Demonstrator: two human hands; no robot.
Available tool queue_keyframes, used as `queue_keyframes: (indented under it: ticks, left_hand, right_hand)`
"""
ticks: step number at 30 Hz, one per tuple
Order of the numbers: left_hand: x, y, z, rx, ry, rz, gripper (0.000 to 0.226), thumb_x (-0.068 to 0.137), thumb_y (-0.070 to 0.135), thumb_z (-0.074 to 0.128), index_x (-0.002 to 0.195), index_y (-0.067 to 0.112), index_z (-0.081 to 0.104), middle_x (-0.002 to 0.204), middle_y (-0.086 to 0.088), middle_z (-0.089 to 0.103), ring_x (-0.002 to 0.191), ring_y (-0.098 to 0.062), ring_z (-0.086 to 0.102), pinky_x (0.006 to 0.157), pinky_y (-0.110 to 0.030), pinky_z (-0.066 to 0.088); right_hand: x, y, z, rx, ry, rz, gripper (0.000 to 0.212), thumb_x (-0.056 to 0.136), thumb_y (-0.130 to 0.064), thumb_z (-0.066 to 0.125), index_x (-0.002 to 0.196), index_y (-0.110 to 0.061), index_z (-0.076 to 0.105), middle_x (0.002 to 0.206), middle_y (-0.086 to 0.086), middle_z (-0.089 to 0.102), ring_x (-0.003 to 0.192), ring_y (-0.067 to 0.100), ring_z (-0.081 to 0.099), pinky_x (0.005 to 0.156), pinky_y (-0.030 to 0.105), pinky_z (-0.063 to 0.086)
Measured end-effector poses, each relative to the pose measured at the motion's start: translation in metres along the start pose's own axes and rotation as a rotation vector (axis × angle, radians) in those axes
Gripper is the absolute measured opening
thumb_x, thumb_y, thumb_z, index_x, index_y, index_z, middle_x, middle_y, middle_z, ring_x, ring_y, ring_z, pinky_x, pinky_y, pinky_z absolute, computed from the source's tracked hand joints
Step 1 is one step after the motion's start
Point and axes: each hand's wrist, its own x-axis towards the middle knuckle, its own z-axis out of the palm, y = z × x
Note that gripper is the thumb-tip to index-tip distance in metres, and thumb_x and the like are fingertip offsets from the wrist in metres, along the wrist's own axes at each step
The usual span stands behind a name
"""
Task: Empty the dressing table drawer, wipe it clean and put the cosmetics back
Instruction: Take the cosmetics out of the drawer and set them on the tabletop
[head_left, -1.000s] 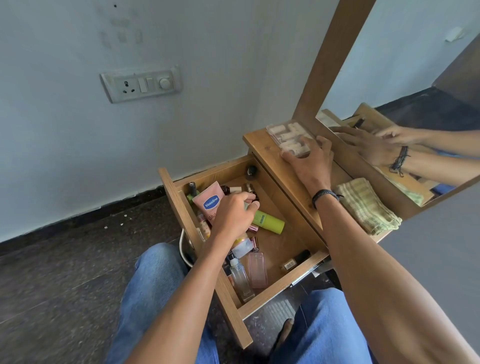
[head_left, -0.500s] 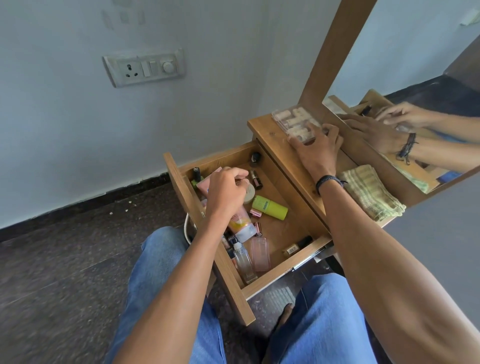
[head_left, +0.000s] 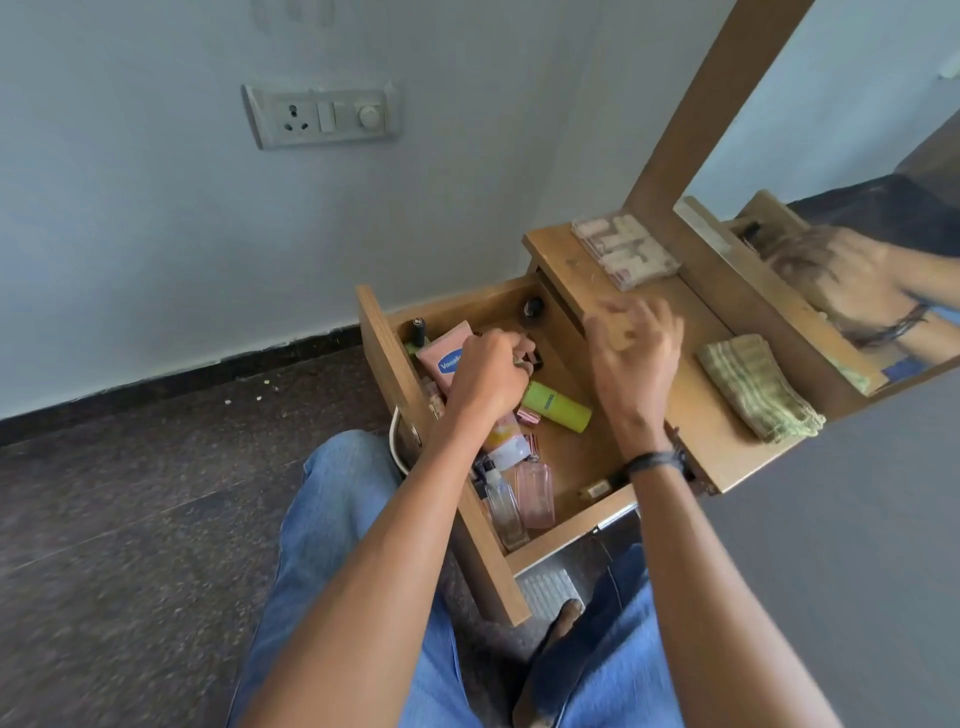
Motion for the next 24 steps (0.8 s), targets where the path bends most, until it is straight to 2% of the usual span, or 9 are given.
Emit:
queue_keyframes:
  ticks: [3,6,7,10,13,16,19,24]
  left_hand:
    - [-0.001,-0.004,-0.002,-0.024,0.001,-0.009,0.032,0.094,0.004,0.062,0.122,0.017,0.07,0.124,-0.004,0.066,0.117,-0.021,0.058,0.095,-0.043,0.054]
    - [-0.003,-0.004,-0.002,-0.017,0.005,0.007,0.03,0.095,0.008,0.061,0.121,0.016,0.072,0.122,-0.004,0.069,0.117,-0.023,0.058,0.096,-0.042,0.053]
    - [-0.003,-0.003,-0.002,-0.012,0.01,0.008,0.03,0.095,0.007,0.059,0.121,0.015,0.072,0.123,-0.004,0.069,0.116,-0.023,0.06,0.096,-0.04,0.053]
    - [-0.006,0.0,-0.001,0.01,0.011,0.01,0.031,0.095,0.007,0.057,0.12,0.015,0.072,0.123,-0.004,0.069,0.112,-0.019,0.063,0.09,-0.025,0.05]
    - [-0.008,0.002,0.001,0.034,-0.006,0.005,0.031,0.095,0.009,0.059,0.122,0.016,0.072,0.121,-0.003,0.07,0.108,-0.016,0.064,0.08,-0.019,0.042]
    - [-0.009,0.002,0.004,0.056,-0.013,0.02,0.029,0.095,0.012,0.061,0.122,0.016,0.071,0.119,-0.002,0.072,0.109,-0.017,0.064,0.08,-0.021,0.044]
    - [-0.009,0.001,0.006,0.093,-0.006,0.03,0.028,0.096,0.011,0.061,0.122,0.015,0.072,0.128,-0.003,0.068,0.119,-0.02,0.06,0.088,-0.027,0.049]
    - [-0.009,-0.001,0.006,0.114,-0.028,0.036,0.029,0.096,0.01,0.063,0.123,0.014,0.071,0.132,-0.004,0.066,0.126,-0.023,0.054,0.096,-0.038,0.051]
  right_hand:
    - [-0.049,-0.005,-0.003,0.013,-0.149,0.055,0.013,0.094,-0.028,0.07,0.105,-0.021,0.074,0.102,-0.009,0.061,0.101,0.014,0.05,0.089,0.016,0.037]
    - [-0.087,0.002,-0.003,-0.007,-0.266,0.141,0.012,0.092,-0.028,0.071,0.102,-0.023,0.076,0.098,-0.011,0.061,0.099,0.013,0.053,0.08,0.007,0.032]
    - [-0.097,0.006,-0.003,-0.02,-0.28,0.148,0.01,0.092,-0.027,0.071,0.099,-0.024,0.076,0.097,-0.011,0.061,0.097,0.013,0.053,0.077,0.008,0.032]
    - [-0.111,0.013,-0.002,-0.07,-0.294,0.128,0.009,0.092,-0.023,0.071,0.098,-0.022,0.078,0.096,-0.009,0.064,0.094,0.014,0.053,0.076,0.023,0.038]
    - [-0.113,0.01,0.0,-0.104,-0.291,0.118,0.01,0.093,-0.023,0.069,0.099,-0.02,0.077,0.097,-0.006,0.067,0.092,0.015,0.054,0.073,0.023,0.035]
    - [-0.116,0.007,0.003,-0.221,-0.314,0.083,0.012,0.094,-0.026,0.067,0.098,-0.02,0.077,0.096,-0.004,0.069,0.09,0.017,0.056,0.066,0.026,0.037]
    - [-0.116,0.007,0.004,-0.272,-0.337,0.076,0.015,0.095,-0.031,0.064,0.099,-0.022,0.075,0.096,-0.005,0.07,0.089,0.019,0.06,0.062,0.029,0.044]
    - [-0.114,0.0,0.0,-0.317,-0.394,0.068,0.016,0.094,-0.031,0.061,0.104,-0.027,0.072,0.098,-0.007,0.068,0.088,0.017,0.063,0.059,0.027,0.039]
